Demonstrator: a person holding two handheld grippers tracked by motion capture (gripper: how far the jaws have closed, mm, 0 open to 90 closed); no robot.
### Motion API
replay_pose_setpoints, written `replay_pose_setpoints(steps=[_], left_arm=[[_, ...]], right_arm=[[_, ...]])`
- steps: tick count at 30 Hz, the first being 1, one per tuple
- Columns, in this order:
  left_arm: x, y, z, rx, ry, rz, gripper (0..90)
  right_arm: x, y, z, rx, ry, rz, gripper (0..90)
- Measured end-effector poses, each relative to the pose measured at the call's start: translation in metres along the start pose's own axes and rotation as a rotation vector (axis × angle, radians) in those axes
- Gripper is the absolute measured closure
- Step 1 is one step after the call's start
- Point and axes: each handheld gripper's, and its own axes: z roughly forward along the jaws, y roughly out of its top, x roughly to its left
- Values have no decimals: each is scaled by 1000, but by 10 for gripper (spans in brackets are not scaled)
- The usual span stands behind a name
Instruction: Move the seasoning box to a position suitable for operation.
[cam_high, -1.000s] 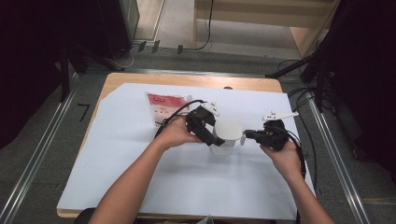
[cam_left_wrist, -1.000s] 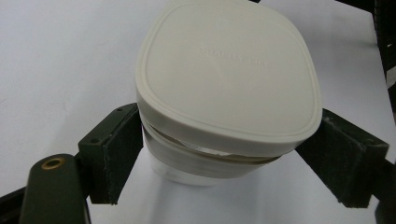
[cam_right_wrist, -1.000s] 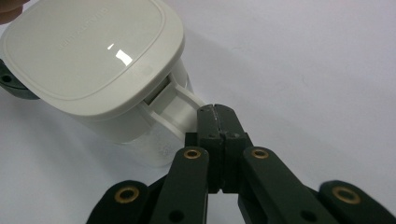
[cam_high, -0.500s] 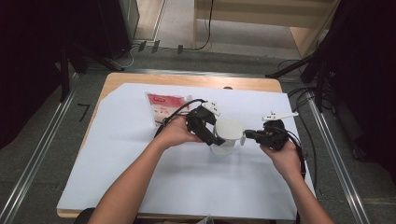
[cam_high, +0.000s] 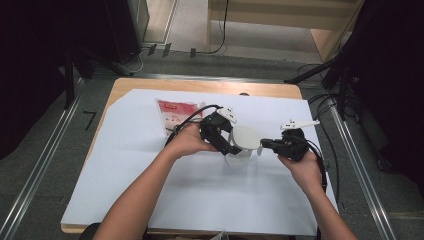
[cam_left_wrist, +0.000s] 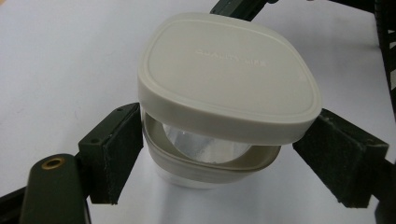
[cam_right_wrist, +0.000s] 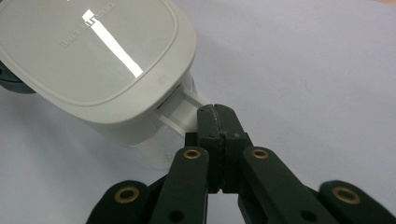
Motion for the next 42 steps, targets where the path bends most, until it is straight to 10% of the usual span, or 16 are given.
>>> replay_pose_setpoints(steps=[24, 26, 42], left_arm=[[-3, 3, -12, -1, -4, -12, 258], [-2, 3, -15, -7, -89, -20, 411], [-8, 9, -15, 19, -105, 35, 758]], right_arm=[[0, 0, 0, -3, -5, 1, 900], [0, 0, 0, -1, -6, 1, 900], [0, -1, 0, 3, -1, -7, 900]])
